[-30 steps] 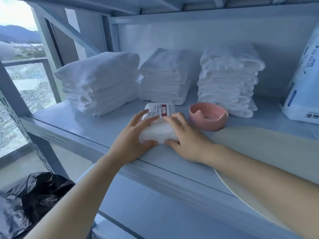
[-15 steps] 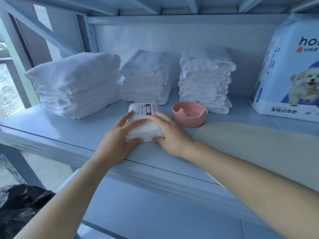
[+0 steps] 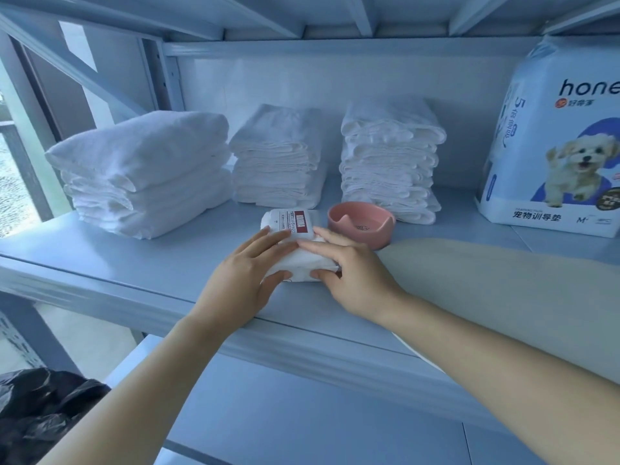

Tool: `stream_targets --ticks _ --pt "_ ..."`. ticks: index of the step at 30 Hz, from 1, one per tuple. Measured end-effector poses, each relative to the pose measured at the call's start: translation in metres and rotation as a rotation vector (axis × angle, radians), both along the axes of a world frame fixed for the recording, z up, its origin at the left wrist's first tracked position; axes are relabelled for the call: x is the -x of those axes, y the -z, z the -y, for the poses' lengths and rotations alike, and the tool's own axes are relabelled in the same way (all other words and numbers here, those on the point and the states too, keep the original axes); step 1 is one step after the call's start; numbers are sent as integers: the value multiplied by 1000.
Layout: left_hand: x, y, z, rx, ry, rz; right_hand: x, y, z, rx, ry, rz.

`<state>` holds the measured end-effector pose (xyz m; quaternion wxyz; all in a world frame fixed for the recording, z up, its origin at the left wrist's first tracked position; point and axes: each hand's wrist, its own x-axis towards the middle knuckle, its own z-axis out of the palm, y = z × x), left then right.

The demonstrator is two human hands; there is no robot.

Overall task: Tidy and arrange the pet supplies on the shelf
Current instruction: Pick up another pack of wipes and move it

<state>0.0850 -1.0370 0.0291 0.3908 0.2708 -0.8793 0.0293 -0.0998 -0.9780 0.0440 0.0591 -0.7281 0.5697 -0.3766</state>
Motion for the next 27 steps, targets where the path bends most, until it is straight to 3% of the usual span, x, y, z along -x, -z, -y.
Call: stream_targets --ticks 14,22,27 --pt "35 -48 -47 237 31 -13 32 -33 -59 289 38 95" --pt "142 -50 -119 300 228 -67 124 -34 -165 314 220 59" --pt "233 -27 -182 165 389 -31 194 -16 -251 236 406 30"
